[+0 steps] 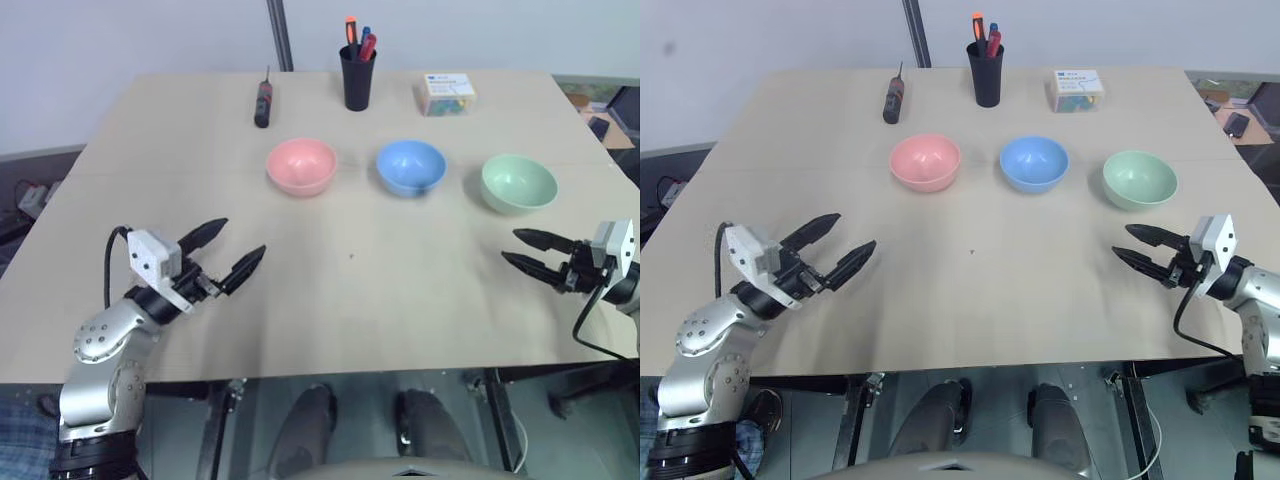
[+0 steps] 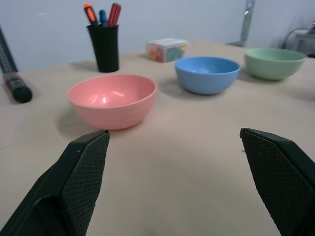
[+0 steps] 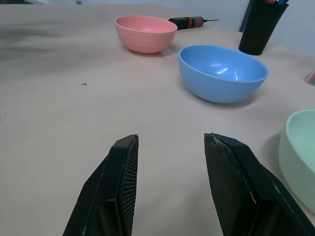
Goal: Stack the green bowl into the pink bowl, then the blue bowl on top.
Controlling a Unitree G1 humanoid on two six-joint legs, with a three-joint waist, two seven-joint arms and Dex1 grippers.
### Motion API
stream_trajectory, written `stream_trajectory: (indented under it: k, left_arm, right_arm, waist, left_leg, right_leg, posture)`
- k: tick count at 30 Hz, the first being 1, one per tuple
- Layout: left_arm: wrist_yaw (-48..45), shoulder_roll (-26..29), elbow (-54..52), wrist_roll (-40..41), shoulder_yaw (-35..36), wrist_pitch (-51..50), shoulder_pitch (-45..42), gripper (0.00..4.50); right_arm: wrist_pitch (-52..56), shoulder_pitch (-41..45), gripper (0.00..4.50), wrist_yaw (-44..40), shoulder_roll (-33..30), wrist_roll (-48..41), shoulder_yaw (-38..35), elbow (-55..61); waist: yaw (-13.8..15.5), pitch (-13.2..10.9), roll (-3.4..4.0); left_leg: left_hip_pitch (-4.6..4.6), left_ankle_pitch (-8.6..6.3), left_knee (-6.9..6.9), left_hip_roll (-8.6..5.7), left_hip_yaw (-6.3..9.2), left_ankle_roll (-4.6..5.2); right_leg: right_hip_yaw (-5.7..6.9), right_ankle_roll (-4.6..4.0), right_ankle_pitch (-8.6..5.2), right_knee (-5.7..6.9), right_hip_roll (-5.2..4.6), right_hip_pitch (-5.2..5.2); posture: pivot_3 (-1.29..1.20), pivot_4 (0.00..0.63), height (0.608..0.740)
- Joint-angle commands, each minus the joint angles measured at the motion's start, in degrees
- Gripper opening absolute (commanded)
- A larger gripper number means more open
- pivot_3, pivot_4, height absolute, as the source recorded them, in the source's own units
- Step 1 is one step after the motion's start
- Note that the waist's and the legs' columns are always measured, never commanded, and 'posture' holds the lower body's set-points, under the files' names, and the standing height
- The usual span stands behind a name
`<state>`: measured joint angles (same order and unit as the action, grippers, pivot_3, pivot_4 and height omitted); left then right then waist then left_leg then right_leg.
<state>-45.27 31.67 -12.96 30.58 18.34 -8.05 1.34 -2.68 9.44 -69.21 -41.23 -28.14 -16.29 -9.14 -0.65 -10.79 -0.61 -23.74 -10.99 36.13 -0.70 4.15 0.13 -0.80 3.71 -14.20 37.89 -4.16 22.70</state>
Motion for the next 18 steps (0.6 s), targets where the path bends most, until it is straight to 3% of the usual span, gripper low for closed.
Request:
stream_trajectory:
  k: [1,11,18]
  left_arm:
    - [3.0,1.1,-1.1,-1.0,-1.1,-3.0,-4.0,4.5]
    - [8.0,4.5,6.9,-12.8,-10.5,-8.1,-21.3,4.5]
    - [5.2,4.2,23.7,-23.2,-20.8,-4.9,-36.0,4.5]
  right_arm:
    - [1.6,-0.9,2.21,1.9,0.3,-2.0,-1.2,5.7]
    - [7.4,-2.5,2.21,7.3,0.7,-4.3,-1.4,15.9]
    - [10.5,-2.7,2.21,11.7,2.2,-5.8,-0.9,23.0]
  waist:
    - [0.1,0.0,0.0]
    - [0.1,0.0,-0.02]
    - [-0.1,0.0,-0.03]
  left_leg:
    - [-0.01,0.0,0.0,0.0,0.0,0.0]
    - [-0.03,0.0,0.01,-0.07,0.07,0.0]
    - [-0.04,0.0,0.0,-0.08,0.08,0.0]
  right_leg:
    - [0.0,0.0,0.0,0.0,0.0,0.0]
    - [0.07,0.03,0.01,0.01,0.02,-0.01]
    - [0.08,0.05,0.01,0.01,0.04,0.0]
  posture:
    - [0.0,0.15,0.74]
    - [0.0,0.15,0.74]
    - [0.0,0.15,0.74]
